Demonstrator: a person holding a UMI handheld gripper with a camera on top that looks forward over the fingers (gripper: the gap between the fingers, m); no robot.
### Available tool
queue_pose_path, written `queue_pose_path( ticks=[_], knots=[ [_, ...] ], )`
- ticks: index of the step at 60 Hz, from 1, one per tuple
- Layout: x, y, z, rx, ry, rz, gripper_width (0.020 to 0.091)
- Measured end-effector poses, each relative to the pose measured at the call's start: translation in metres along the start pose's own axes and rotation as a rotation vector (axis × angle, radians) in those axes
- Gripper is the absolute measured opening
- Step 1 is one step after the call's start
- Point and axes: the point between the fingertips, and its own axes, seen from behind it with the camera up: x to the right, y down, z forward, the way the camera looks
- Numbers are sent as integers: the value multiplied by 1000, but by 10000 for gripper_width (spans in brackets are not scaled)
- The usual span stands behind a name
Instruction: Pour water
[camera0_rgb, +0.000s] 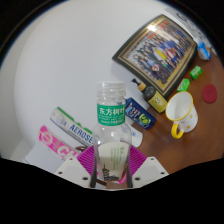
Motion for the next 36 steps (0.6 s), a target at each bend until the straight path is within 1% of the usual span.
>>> queue_pose_path(
  ticks=[10,16,25,36],
  knots=[
    [4,-51,25,67,-94,469,405],
    [16,-70,35,97,-145,729,408],
    [27,-84,44,121,-229,1032,407],
    [39,-85,51,124,-234,1141,408]
  ],
)
